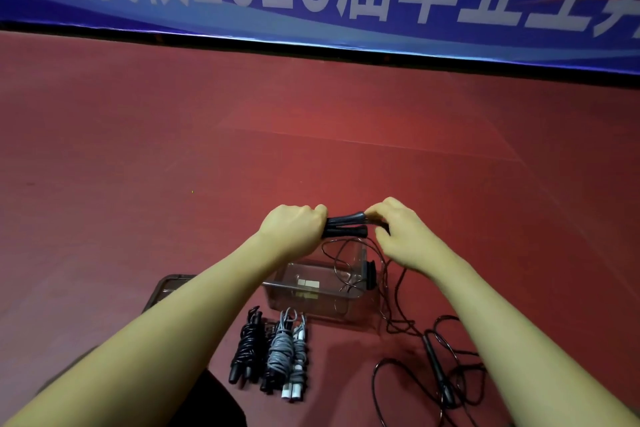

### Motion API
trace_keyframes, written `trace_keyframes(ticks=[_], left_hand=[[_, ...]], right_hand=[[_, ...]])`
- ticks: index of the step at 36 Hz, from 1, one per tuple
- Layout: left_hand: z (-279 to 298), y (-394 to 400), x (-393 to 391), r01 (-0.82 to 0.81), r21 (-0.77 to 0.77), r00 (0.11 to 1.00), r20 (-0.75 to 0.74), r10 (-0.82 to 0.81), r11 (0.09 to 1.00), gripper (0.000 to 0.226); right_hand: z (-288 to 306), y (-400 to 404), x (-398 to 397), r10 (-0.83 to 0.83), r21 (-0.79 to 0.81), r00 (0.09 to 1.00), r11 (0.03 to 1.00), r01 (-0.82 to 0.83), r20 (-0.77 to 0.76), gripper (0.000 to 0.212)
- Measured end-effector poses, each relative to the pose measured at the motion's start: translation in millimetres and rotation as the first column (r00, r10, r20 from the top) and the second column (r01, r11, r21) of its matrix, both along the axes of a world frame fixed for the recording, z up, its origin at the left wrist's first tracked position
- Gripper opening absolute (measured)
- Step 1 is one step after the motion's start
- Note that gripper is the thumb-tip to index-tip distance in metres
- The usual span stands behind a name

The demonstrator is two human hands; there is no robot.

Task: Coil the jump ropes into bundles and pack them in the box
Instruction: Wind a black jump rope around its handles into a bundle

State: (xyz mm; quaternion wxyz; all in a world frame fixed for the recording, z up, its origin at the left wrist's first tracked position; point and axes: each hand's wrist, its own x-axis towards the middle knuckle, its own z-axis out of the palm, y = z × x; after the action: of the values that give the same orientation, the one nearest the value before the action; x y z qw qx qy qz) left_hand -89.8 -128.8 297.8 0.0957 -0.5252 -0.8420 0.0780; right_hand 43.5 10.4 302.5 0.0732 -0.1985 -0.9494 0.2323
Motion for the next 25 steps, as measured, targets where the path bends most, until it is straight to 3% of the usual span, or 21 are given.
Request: trace_keyframes(ticks=[5,9,12,18,25], left_hand=[[1,0,1,0.044,-0.029,0.999,0.023,-0.044,0.999,0.022],[5,-1,4,0.129,0.042,0.992,-0.016,-0.129,0.991,0.023],[9,-3,8,0.129,0.148,0.990,0.041,-0.137,0.980,0.023],[15,-1,8,-0.057,0.324,0.977,0.212,-0.014,0.944,0.013],[2,2,-5,-0.274,0.289,0.938,0.292,0.189,0.917,0.006]], right_hand=[[2,3,3,-0.040,0.200,0.995,0.978,0.058,-0.092,0.020],[1,5,-2,-0.099,0.145,0.994,0.984,0.106,-0.053,0.018],[0,6,-4,-0.087,0.110,0.995,0.990,0.093,-0.056,0.011],[-1,6,-4,-0.119,-0.089,0.986,0.990,0.109,-0.114,0.031],[8,-1,-2,-0.043,-0.064,0.986,0.997,0.033,-0.159,0.028]])
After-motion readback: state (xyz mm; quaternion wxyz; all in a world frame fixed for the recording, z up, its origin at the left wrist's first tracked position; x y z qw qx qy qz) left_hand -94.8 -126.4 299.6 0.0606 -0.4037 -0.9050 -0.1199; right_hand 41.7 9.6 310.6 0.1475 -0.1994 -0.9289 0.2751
